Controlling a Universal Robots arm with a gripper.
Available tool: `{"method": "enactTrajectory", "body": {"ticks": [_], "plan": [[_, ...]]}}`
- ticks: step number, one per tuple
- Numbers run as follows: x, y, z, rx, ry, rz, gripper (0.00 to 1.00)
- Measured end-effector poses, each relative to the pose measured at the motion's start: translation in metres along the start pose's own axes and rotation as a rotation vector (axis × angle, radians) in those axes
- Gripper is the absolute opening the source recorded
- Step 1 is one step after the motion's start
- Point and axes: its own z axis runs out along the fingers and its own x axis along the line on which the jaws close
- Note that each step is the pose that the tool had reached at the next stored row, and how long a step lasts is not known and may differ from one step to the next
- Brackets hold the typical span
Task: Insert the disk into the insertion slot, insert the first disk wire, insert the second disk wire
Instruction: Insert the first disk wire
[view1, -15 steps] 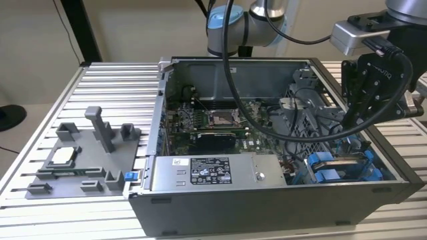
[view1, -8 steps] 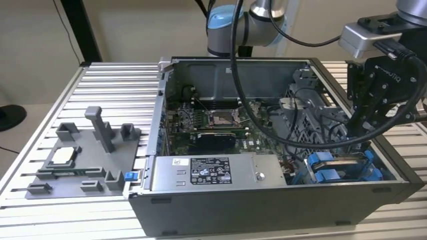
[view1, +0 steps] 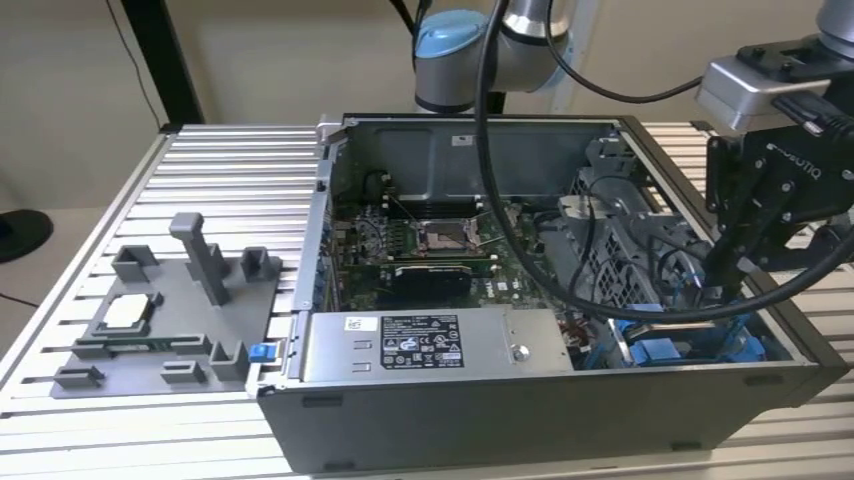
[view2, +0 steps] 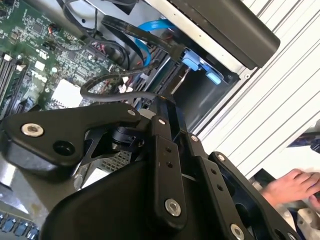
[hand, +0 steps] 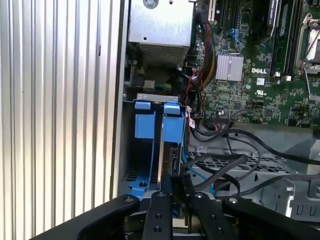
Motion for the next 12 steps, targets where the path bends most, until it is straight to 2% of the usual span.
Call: {"method": "enactTrajectory", "body": {"ticks": [5,12], "plan": [[0.0059,-0.0054,0.0018,-0.0081,-0.0004,0.000,0.00],[0.0061,-0.0062,0.0019,-0.0083,-0.0004,0.000,0.00]]}}
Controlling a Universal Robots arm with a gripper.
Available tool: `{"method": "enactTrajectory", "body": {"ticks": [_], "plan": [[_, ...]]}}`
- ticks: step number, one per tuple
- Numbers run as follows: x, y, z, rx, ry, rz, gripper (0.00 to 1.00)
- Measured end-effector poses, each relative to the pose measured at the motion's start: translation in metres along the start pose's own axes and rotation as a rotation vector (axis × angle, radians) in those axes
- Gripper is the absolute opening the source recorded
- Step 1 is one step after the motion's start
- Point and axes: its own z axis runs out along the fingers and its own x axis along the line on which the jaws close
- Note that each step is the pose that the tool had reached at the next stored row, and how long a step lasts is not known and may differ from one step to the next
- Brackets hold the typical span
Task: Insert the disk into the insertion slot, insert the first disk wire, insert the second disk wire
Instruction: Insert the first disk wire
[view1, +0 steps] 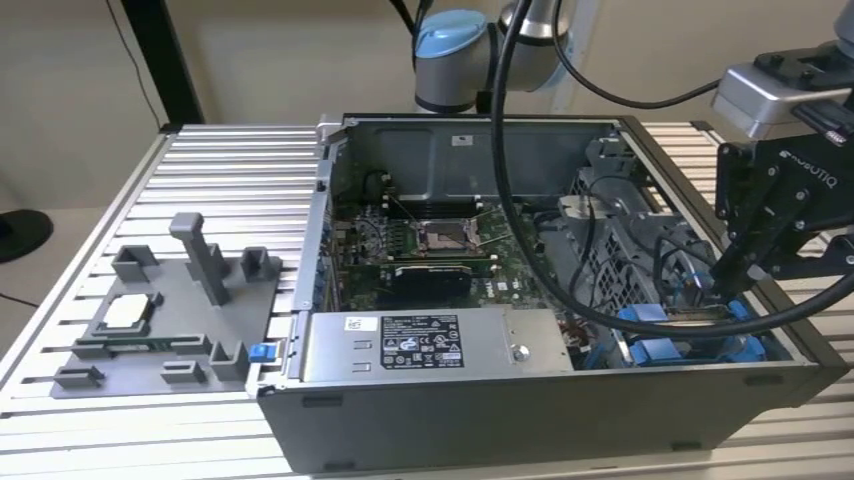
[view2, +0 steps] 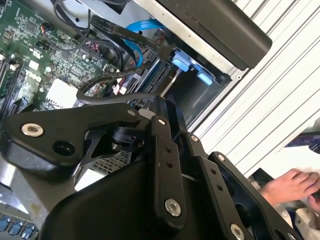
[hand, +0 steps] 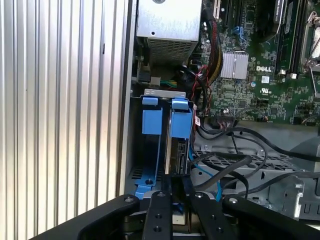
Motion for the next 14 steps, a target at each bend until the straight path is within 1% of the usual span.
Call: {"method": "enactTrajectory", "body": {"ticks": [4,8,9,12,13,14], "plan": [[0.0001,-0.0004,0.0003,-0.0015,0.0001,0.000,0.00],[0.0001,-0.0022,0.0012,-0.0138,-0.0008,0.000,0.00],[0.0002,-0.0030,0.0015,-0.0186,-0.0010,0.000,0.00],[0.0003,-0.0063,0.0028,-0.0456,-0.0022,0.000,0.00],[0.0004,-0.0075,0.0036,-0.0510,-0.0026,0.000,0.00],[0.0005,-0.0085,0.0042,-0.0526,-0.0028,0.000,0.00]]}}
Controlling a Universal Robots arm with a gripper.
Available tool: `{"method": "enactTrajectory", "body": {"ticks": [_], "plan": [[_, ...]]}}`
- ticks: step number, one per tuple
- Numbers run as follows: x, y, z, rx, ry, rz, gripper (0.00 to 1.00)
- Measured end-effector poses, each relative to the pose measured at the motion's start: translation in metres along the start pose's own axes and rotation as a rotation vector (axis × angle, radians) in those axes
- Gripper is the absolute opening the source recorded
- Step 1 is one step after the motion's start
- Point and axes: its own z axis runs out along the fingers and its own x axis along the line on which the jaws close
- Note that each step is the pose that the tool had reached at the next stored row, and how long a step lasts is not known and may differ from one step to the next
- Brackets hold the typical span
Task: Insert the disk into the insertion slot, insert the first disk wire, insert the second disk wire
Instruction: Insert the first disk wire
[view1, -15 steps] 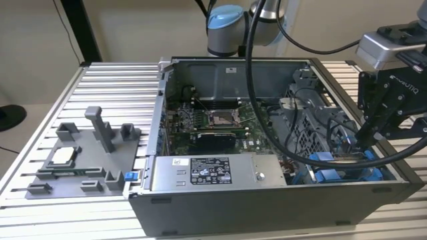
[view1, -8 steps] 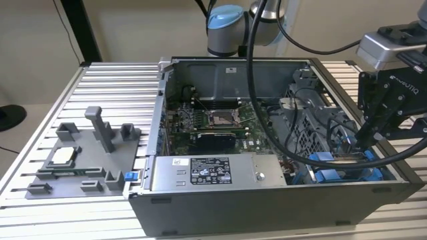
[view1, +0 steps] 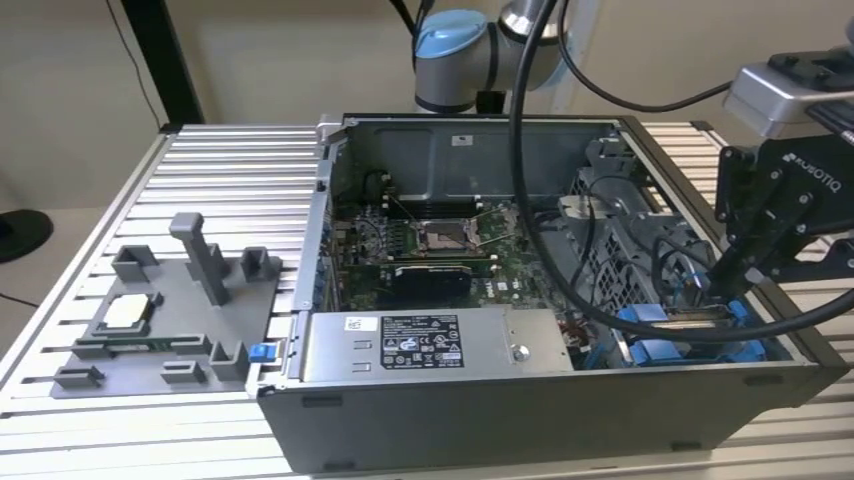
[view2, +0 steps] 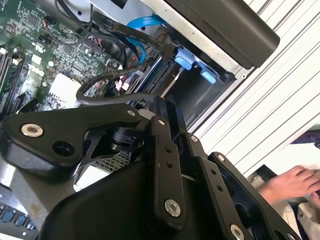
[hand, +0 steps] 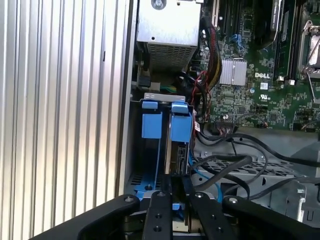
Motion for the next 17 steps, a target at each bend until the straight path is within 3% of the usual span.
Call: {"method": "enactTrajectory", "body": {"ticks": [17], "plan": [[0.0001,-0.0021,0.0018,0.0001,-0.0005,0.000,0.00]]}}
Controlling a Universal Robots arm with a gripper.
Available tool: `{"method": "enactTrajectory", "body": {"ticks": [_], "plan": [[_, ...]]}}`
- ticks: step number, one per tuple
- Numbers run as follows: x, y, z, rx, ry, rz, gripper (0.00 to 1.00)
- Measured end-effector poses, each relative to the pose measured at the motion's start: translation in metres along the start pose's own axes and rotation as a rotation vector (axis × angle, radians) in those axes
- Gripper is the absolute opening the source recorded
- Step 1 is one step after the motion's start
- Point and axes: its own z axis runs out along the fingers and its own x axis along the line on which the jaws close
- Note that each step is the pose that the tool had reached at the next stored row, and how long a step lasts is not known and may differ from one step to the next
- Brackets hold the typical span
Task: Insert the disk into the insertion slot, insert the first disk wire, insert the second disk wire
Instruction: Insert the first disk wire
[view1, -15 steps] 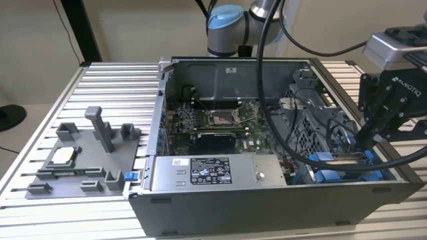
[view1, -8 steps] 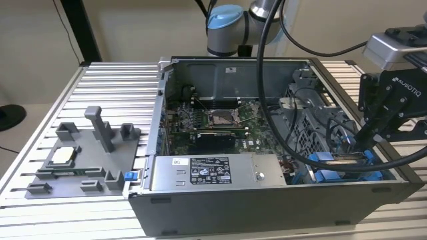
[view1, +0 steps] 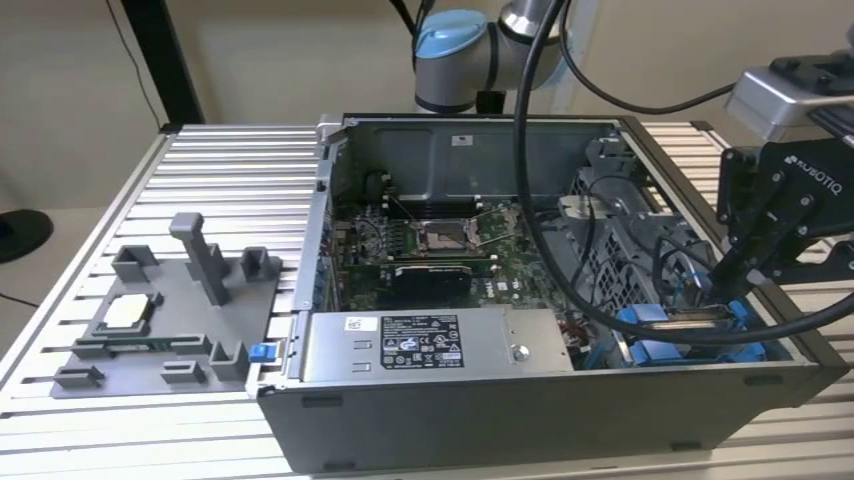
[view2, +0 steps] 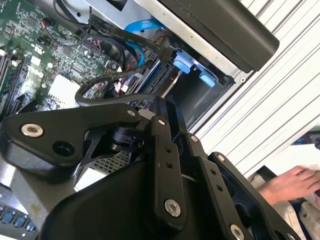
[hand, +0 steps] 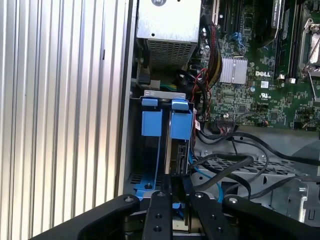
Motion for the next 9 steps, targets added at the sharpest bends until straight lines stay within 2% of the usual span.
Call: {"method": "enactTrajectory", "body": {"ticks": [9], "plan": [[-0.0021,-0.0002,0.0007,0.0000,0.0001,0.000,0.00]]}}
